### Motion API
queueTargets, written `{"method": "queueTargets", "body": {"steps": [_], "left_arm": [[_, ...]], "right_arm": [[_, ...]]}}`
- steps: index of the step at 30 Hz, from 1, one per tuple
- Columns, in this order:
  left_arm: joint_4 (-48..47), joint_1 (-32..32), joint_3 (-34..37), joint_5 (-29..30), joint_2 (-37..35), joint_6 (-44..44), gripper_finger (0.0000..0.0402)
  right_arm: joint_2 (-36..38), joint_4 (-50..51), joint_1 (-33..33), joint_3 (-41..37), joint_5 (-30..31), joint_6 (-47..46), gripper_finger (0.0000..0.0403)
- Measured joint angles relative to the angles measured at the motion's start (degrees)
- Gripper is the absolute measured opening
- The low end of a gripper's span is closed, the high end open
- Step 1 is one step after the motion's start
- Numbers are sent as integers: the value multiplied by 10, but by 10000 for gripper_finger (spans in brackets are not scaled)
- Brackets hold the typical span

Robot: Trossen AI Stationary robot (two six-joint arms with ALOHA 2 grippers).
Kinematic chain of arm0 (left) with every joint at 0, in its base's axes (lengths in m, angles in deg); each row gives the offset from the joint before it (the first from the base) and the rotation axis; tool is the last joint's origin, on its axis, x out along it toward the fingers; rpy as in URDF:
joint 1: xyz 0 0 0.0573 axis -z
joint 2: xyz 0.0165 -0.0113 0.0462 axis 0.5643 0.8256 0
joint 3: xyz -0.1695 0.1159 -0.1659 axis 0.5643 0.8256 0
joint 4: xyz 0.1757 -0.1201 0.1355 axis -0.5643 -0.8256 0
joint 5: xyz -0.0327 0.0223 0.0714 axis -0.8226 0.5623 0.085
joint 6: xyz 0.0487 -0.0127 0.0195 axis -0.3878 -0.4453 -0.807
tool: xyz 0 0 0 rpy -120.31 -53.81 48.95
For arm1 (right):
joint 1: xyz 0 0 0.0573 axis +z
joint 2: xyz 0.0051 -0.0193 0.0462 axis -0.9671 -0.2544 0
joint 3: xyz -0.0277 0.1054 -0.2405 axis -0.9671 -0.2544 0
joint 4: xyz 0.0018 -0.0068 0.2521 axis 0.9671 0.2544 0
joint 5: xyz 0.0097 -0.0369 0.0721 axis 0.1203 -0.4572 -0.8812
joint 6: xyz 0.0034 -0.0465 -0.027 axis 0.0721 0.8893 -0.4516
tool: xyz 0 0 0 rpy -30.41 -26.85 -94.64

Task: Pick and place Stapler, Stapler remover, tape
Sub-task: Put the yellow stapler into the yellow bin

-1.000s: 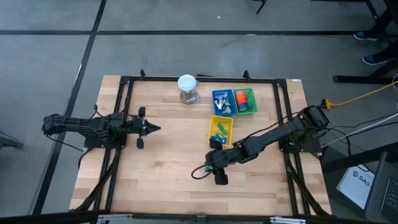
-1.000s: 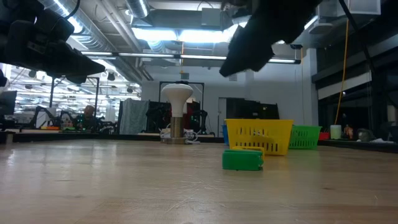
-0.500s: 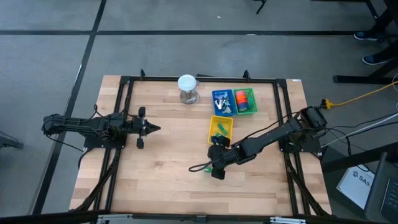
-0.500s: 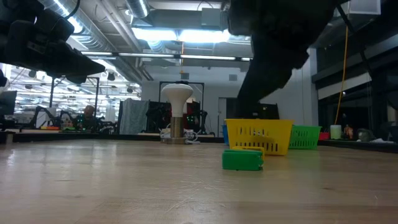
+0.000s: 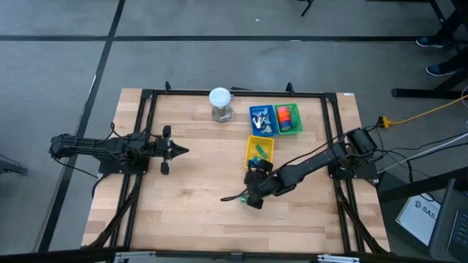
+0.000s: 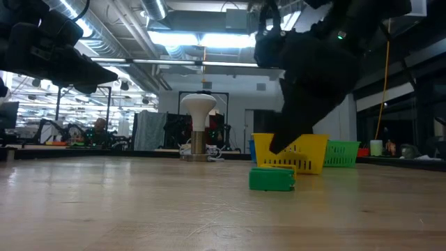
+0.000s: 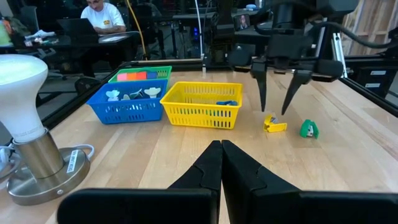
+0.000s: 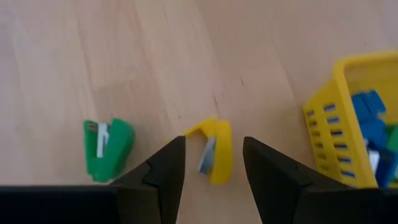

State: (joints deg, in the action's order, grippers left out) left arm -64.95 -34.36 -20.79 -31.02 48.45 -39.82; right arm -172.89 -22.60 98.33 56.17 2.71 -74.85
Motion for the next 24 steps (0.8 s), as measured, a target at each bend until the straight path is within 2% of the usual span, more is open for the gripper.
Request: {"method": "queueTargets", "body": {"steps": [8, 24], "left_arm": [[0, 0, 0, 0, 0, 0, 1], [0, 0, 0, 0, 0, 0, 1]], "right_arm": [[0, 33, 0, 0, 0, -32, 165], [-38, 1, 0, 0, 0, -31, 165]]}}
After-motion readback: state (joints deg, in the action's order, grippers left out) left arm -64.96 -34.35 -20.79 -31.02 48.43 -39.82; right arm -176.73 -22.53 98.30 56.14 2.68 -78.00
